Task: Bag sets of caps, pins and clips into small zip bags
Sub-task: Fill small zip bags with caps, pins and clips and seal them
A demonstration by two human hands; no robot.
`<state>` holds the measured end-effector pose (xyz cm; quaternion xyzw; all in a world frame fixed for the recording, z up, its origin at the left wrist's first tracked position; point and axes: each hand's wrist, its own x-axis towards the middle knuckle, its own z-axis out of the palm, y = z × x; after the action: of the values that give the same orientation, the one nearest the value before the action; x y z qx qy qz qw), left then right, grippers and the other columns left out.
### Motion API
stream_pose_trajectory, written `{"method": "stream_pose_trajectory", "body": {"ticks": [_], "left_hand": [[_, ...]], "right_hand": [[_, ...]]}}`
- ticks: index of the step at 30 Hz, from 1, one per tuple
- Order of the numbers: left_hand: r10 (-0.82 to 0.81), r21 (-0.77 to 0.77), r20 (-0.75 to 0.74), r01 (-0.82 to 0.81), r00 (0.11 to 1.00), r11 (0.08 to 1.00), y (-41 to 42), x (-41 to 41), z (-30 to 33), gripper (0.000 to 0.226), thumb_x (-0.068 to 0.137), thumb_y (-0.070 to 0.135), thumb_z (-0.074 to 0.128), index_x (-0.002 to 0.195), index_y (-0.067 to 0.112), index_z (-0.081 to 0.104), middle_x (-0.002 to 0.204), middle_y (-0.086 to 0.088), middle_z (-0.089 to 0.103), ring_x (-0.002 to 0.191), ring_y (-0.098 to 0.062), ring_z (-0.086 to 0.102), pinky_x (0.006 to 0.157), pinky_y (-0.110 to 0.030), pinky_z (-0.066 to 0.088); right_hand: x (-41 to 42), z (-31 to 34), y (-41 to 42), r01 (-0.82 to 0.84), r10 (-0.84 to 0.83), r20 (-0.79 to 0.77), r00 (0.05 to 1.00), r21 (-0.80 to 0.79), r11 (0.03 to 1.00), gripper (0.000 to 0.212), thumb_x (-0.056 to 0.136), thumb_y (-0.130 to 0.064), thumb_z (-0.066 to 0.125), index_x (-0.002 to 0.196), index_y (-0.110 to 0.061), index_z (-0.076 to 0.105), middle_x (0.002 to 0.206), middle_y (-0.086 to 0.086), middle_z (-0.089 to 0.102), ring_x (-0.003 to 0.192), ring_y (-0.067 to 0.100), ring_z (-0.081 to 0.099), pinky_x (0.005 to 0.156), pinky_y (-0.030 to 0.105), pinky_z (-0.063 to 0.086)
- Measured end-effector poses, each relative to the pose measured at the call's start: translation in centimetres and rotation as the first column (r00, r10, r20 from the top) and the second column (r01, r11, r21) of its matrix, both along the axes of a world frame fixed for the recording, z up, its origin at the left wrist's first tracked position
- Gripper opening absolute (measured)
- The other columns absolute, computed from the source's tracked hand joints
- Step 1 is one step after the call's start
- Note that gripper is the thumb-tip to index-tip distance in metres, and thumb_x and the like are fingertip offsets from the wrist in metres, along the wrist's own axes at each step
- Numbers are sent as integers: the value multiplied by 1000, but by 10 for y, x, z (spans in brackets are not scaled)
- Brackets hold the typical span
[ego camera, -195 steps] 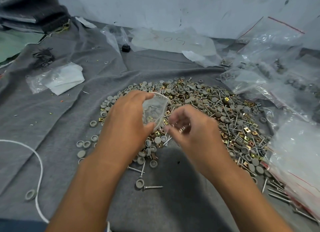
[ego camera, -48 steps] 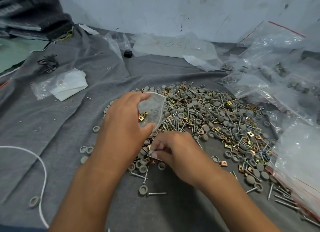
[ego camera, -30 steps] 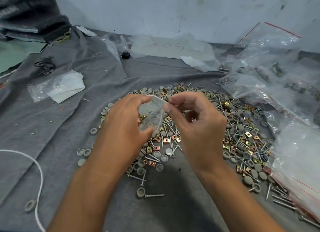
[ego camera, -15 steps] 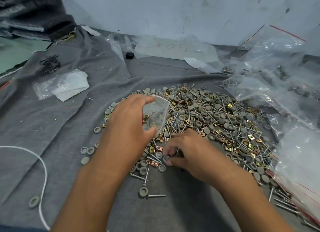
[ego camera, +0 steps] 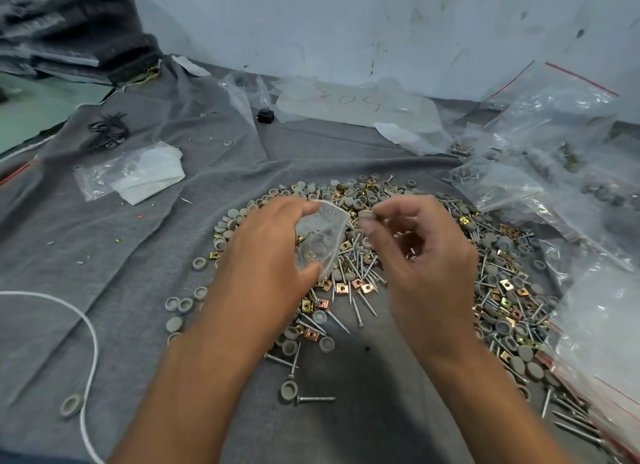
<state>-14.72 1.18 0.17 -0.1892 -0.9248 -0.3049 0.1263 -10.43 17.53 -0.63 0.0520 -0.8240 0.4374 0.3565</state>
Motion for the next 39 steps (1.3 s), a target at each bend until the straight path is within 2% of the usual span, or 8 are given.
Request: {"method": "stream_pose_trajectory", "body": {"ticks": [4, 11, 15, 18, 21, 27, 31, 39], "left_hand": [[-17, 21, 9, 16, 1000, 1000, 2, 0, 0, 70, 72, 27, 85, 135, 28, 56, 129, 15, 56, 104, -9, 55, 98, -33, 48], [-11, 0, 5, 11, 1000, 1000, 4, -1, -2, 73, 71, 27, 86, 136, 31, 54, 129, 17, 56, 101, -4, 49, 100, -33, 47], [5, 4, 2, -5, 1000, 1000, 3, -2, -2, 74, 70, 25, 87, 137, 31, 54, 128, 16, 56, 100, -5, 50, 100, -33, 47], [10, -10, 11, -10, 1000, 1000, 4, -2, -1, 74, 72, 25, 86, 138, 32, 53, 129, 16, 55, 102, -7, 51, 101, -35, 47], [13, -18, 12, -12, 1000, 1000, 5, -2, -1, 73, 72, 24, 85, 138, 31, 53, 129, 15, 56, 105, -10, 53, 101, -38, 47], [9, -17, 12, -9, 1000, 1000, 5, -2, 0, 73, 72, 25, 85, 138, 31, 52, 131, 15, 55, 106, -9, 53, 102, -38, 46], [2, -1, 6, -2, 1000, 1000, 4, -1, 0, 71, 72, 22, 85, 136, 28, 55, 130, 14, 56, 105, -10, 54, 102, -38, 46], [7, -1, 1, -7, 1000, 1000, 2, -2, 0, 69, 74, 24, 84, 136, 30, 54, 130, 17, 55, 107, -9, 54, 102, -32, 44]], "right_hand": [[-2, -7, -9, -1, -3, 64, 998, 63, 998, 23, 86, -20, 79, 108, -17, 74, 98, -9, 68, 85, 1, 65, 75, 9, 48], [-2, -8, -5, -36, 34, 22, 999, 106, 994, 11, 87, -13, 78, 98, -17, 76, 89, -15, 73, 85, -2, 69, 73, 12, 53], [7, -14, 4, -176, 113, 439, 891, 104, 979, 19, 84, -28, 82, 82, -37, 65, 76, -24, 65, 77, -5, 63, 62, 8, 44], [15, -25, 3, -343, 39, 681, 732, 318, 884, 30, 75, -53, 83, 87, -42, 58, 81, -25, 62, 75, -7, 57, 61, 15, 42], [18, -29, -2, -416, -15, 692, 722, 450, 790, 37, 75, -54, 82, 98, -43, 55, 87, -26, 62, 82, -6, 52, 61, 16, 35], [14, -28, -1, -414, 99, 680, 727, 319, 852, 20, 84, -38, 63, 103, -35, 68, 89, -18, 58, 79, 2, 57, 74, 30, 53], [8, -28, -5, -396, 108, 637, 763, 328, 858, 16, 95, -31, 56, 99, -29, 70, 93, -13, 52, 79, 8, 56, 76, 36, 52], [9, -31, -10, -429, 28, 639, 769, 483, 764, 17, 99, -30, 53, 113, -34, 60, 99, -15, 41, 95, 10, 56, 69, 23, 34]]}}
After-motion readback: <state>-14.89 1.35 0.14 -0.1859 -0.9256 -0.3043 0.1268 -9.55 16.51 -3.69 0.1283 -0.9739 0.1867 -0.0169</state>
